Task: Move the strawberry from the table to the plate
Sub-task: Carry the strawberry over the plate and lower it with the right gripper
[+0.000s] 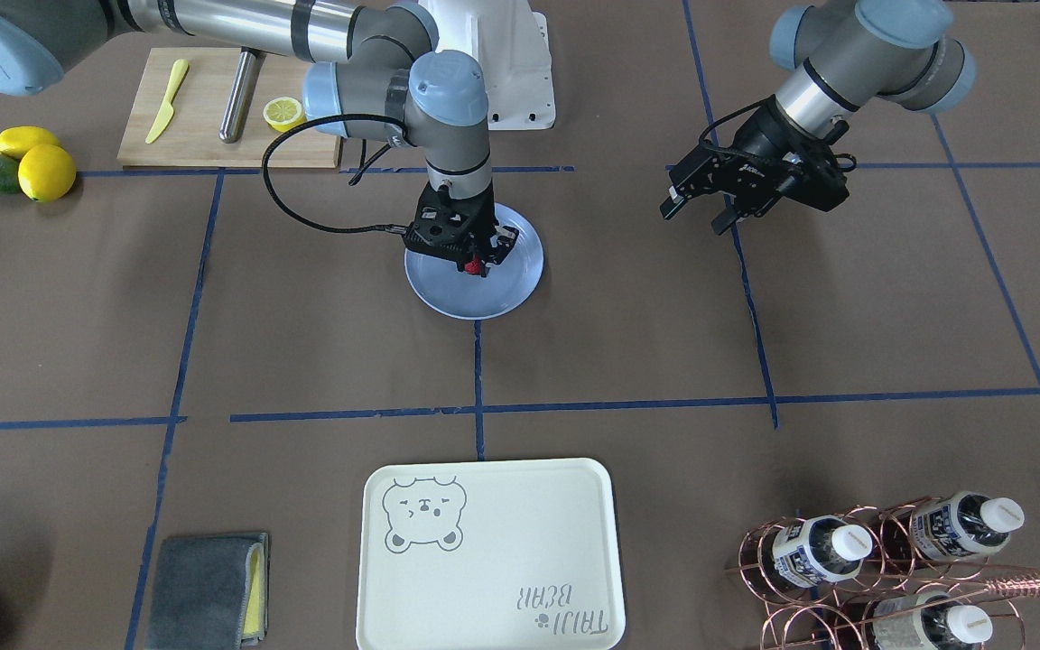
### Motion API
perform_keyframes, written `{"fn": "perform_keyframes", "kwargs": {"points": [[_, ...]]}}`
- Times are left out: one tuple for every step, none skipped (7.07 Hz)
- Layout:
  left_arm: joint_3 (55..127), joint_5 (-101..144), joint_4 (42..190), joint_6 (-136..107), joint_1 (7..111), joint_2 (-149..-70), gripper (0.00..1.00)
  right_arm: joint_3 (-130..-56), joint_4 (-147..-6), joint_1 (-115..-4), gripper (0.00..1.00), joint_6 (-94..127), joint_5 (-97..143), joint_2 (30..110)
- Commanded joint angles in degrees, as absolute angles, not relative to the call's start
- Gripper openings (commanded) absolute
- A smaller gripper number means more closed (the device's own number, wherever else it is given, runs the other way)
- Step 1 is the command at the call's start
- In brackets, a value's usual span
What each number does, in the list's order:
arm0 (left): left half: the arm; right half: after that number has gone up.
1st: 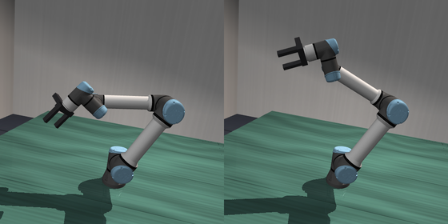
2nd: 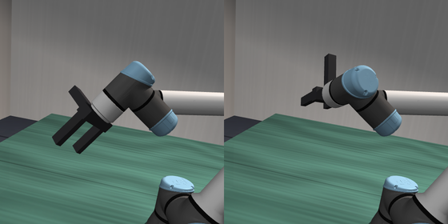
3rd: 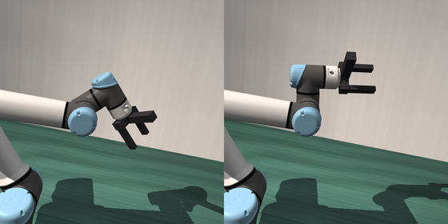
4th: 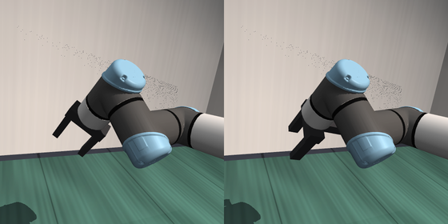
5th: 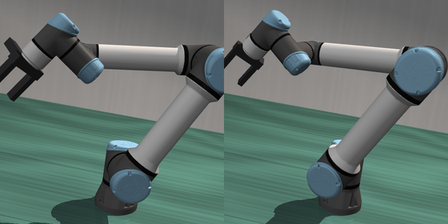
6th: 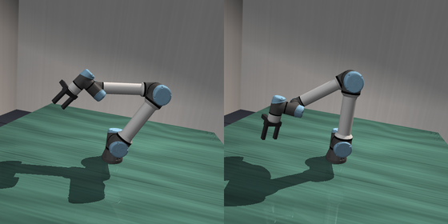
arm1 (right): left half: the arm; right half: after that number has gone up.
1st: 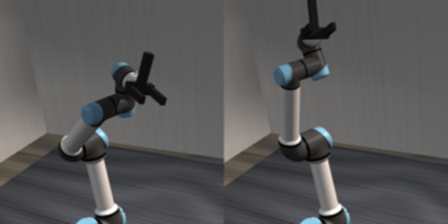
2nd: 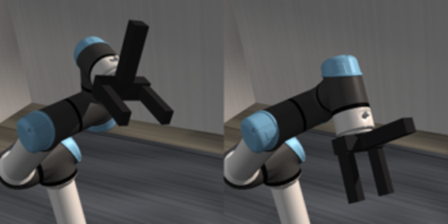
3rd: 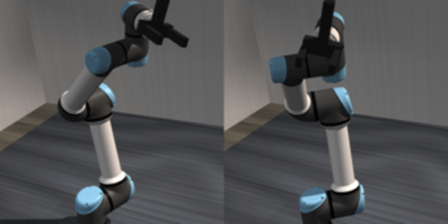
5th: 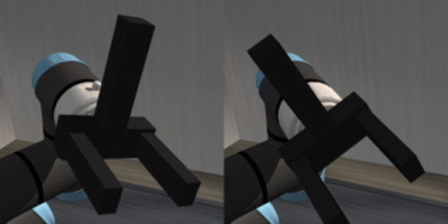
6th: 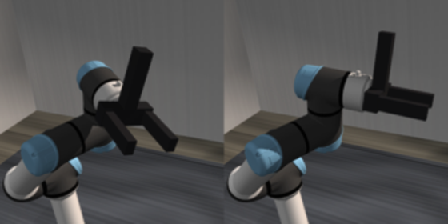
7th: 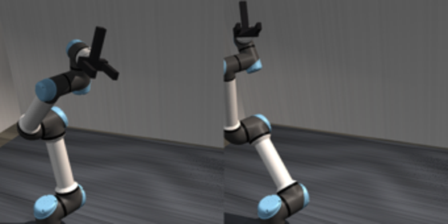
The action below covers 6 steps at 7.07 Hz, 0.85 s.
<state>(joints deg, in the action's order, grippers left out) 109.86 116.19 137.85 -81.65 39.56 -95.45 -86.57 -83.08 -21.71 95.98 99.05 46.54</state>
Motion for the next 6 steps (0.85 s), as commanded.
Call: {"fn": "perform_keyframes", "kwargs": {"points": [[109.95,116.19,137.81,-81.65,39.64,-95.36,1.0,-86.57,-83.14,-21.71,0.82,95.98,99.05,46.58],[109.95,116.19,137.81,-81.74,39.64,-95.36,1.0,-86.49,-83.14,-21.71,1.0,95.89,98.97,46.58],[109.95,116.19,137.81,-81.65,39.64,-95.36,1.0,-86.57,-83.14,-21.71,1.0,95.89,98.96,46.58],[109.95,116.19,137.81,-81.65,39.64,-95.36,1.0,-86.83,-83.14,-21.8,1.0,95.8,98.96,46.5],[110.04,116.19,137.81,-81.65,39.73,-95.27,1.0,-88.14,-83.14,-22.93,1.0,95.71,99.4,46.49],[110.39,116.37,137.9,-81.48,39.81,-94.49,1.0,-91.11,-84.01,-24.68,1.0,95.63,100.8,47.71]]}}
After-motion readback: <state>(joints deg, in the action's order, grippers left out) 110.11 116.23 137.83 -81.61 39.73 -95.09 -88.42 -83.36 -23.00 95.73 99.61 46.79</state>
